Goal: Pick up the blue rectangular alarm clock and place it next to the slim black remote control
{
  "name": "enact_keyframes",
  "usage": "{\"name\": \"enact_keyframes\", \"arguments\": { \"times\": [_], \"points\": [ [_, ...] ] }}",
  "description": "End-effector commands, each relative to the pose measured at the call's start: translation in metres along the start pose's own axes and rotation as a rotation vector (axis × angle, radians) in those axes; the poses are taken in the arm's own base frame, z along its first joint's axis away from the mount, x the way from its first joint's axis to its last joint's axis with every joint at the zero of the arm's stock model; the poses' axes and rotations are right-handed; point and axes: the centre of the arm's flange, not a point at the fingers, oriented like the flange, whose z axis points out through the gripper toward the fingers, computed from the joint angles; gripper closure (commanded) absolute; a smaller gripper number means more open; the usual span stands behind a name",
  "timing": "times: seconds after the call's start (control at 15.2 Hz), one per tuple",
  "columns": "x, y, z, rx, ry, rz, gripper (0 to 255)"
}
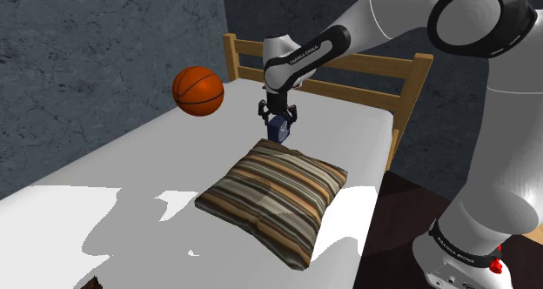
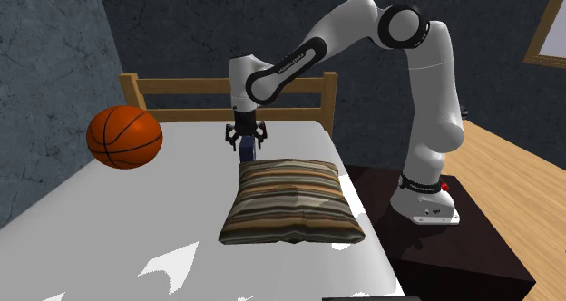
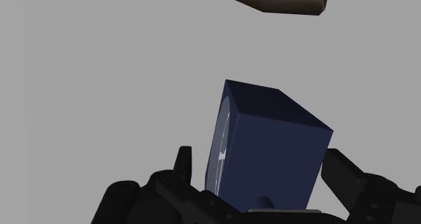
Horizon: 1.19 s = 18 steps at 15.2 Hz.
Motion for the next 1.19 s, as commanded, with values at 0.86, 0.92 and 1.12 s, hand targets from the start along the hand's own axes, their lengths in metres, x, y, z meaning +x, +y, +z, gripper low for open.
{"name": "enact_keyframes", "arguments": {
  "times": [0.86, 0.92, 1.12],
  "points": [
    [0.000, 0.000, 0.001, 0.000, 0.000, 0.000, 255],
    [0.000, 0.000, -0.005, 0.000, 0.000, 0.000, 255],
    [0.000, 0.000, -0.020, 0.000, 0.000, 0.000, 255]
  ]
}}
